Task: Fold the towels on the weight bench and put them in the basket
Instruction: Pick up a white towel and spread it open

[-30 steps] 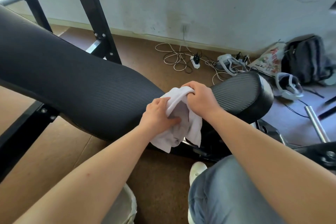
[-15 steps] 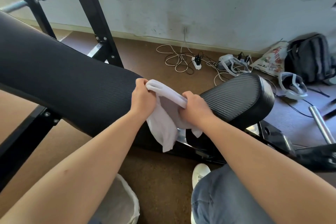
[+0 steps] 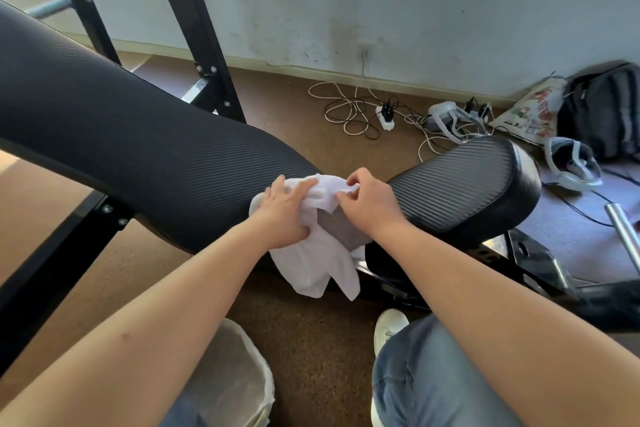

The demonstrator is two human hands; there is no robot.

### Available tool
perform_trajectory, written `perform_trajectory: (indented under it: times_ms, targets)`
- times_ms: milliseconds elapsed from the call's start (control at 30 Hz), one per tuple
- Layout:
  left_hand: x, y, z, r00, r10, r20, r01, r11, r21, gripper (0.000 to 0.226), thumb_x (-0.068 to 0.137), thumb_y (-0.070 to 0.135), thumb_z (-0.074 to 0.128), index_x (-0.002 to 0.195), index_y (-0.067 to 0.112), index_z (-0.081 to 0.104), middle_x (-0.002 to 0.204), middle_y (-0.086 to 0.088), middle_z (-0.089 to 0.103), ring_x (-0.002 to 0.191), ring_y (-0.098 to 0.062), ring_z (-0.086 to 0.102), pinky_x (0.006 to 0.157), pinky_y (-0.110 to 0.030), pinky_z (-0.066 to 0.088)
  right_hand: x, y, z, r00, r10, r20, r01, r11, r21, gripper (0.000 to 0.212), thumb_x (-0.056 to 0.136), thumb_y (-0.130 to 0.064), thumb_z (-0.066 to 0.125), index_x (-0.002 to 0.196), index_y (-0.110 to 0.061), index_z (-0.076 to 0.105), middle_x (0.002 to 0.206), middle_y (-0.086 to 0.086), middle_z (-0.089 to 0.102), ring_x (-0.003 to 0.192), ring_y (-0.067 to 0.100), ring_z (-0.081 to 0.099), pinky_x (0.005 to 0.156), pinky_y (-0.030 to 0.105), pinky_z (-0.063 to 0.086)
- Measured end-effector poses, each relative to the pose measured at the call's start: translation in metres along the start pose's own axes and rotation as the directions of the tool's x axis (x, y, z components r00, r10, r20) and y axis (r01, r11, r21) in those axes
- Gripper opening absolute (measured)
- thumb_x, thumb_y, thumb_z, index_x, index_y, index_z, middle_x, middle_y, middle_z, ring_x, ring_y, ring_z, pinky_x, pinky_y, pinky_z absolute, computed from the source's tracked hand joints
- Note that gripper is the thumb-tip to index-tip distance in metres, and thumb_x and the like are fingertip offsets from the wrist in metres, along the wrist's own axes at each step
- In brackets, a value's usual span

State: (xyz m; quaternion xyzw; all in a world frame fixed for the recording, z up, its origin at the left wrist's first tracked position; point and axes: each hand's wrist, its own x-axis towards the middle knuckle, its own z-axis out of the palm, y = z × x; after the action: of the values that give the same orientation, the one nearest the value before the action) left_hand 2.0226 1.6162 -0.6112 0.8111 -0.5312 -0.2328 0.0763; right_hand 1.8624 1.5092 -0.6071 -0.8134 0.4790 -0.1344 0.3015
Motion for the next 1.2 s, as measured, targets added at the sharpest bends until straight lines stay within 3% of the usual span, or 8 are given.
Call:
perform_trajectory:
  times_ms: [167, 333, 467, 667, 833, 900, 1033, 1200]
  targets:
    - [0.002, -0.015, 0.015, 0.983, 0.069, -0.171, -0.104, 0.973, -0.206, 0.051, 0.089, 0.025, 0.07, 0.133, 0.035, 0.046, 0.126, 0.0, 0.054, 0.118, -0.024, 0.053, 0.09, -0.037, 0.046, -0.01, 0.001, 0.018, 0.962, -0.165, 0.217, 0.193, 0.975, -0.113, 0.069, 0.079, -0.05, 0.07, 0.138, -0.02, 0.051, 0.13, 0.003, 0.058, 0.128, 0.024, 0.05, 0.106, 0.041, 0.044]
    - [-0.005, -0.01, 0.015, 0.933, -0.03, -0.359, -0.106, 0.93, -0.352, 0.031, 0.089, 0.018, 0.066, 0.118, 0.024, 0.057, 0.108, 0.0, 0.052, 0.097, -0.017, 0.052, 0.071, -0.027, 0.039, -0.012, 0.011, 0.027, 0.948, -0.278, 0.155, 0.297, 0.948, -0.117, 0.037, 0.088, -0.038, 0.07, 0.113, -0.023, 0.048, 0.118, 0.0, 0.044, 0.123, 0.022, 0.036, 0.108, 0.045, 0.038]
    - [-0.015, 0.005, -0.007, 0.813, -0.072, -0.578, -0.24, 0.863, -0.444, 0.032, 0.085, 0.001, 0.064, 0.111, 0.019, 0.057, 0.108, -0.004, 0.047, 0.094, -0.016, 0.051, 0.067, -0.016, 0.036, -0.006, 0.007, 0.028, 0.932, -0.186, 0.31, 0.254, 0.947, -0.194, 0.052, 0.101, -0.055, 0.04, 0.151, -0.042, 0.031, 0.167, 0.002, 0.01, 0.154, 0.041, -0.001, 0.119, 0.064, 0.023]
    - [-0.024, 0.007, -0.05, 0.578, -0.287, -0.764, -0.31, 0.788, -0.531, 0.038, 0.083, -0.005, 0.064, 0.11, 0.02, 0.056, 0.117, -0.002, 0.037, 0.103, -0.016, 0.048, 0.08, -0.011, 0.041, -0.006, 0.002, 0.015, 0.906, -0.097, 0.412, 0.215, 0.943, -0.253, 0.082, 0.093, -0.072, 0.05, 0.16, -0.047, 0.01, 0.169, 0.0, -0.026, 0.149, 0.041, -0.033, 0.121, 0.067, 0.004]
    - [-0.021, -0.014, -0.021, 0.838, -0.008, -0.545, -0.122, 0.972, -0.202, 0.055, 0.082, 0.002, 0.063, 0.131, 0.024, 0.053, 0.139, -0.007, 0.025, 0.13, -0.031, 0.029, 0.104, -0.041, 0.042, -0.01, -0.008, 0.019, 0.901, -0.146, 0.409, 0.285, 0.91, -0.301, 0.09, 0.087, -0.06, 0.069, 0.156, -0.047, 0.014, 0.166, -0.002, -0.031, 0.149, 0.038, -0.035, 0.119, 0.071, 0.016]
    - [-0.018, -0.018, -0.004, 0.958, 0.001, -0.288, 0.017, 0.998, 0.061, 0.08, 0.081, 0.014, 0.065, 0.15, 0.035, 0.028, 0.152, -0.008, 0.003, 0.144, -0.04, 0.009, 0.118, -0.055, 0.026, -0.011, -0.01, 0.024, 0.885, -0.163, 0.436, 0.335, 0.873, -0.354, 0.098, 0.084, -0.058, 0.072, 0.157, -0.048, 0.008, 0.165, -0.001, -0.034, 0.148, 0.04, -0.035, 0.117, 0.075, 0.017]
    - [-0.018, -0.021, 0.014, 0.999, 0.002, -0.052, 0.015, 0.946, 0.323, 0.117, 0.083, 0.022, 0.065, 0.15, 0.043, -0.028, 0.156, -0.005, -0.04, 0.15, -0.043, -0.025, 0.118, -0.069, 0.006, -0.013, -0.009, 0.029, 0.853, -0.113, 0.509, 0.372, 0.817, -0.441, 0.114, 0.08, -0.059, 0.076, 0.156, -0.052, -0.008, 0.163, -0.004, -0.037, 0.149, 0.039, -0.035, 0.111, 0.081, 0.007]
    - [-0.009, -0.04, 0.027, 0.996, 0.079, -0.035, -0.06, 0.926, 0.372, 0.12, 0.082, 0.037, 0.075, 0.155, 0.04, -0.02, 0.163, -0.015, 0.001, 0.12, -0.038, 0.049, 0.095, -0.045, 0.052, -0.008, -0.006, 0.037, 0.891, -0.103, 0.443, 0.363, 0.749, -0.555, 0.1, 0.088, -0.041, 0.073, 0.157, -0.051, 0.0, 0.168, -0.001, -0.02, 0.155, 0.039, -0.015, 0.111, 0.081, 0.02]
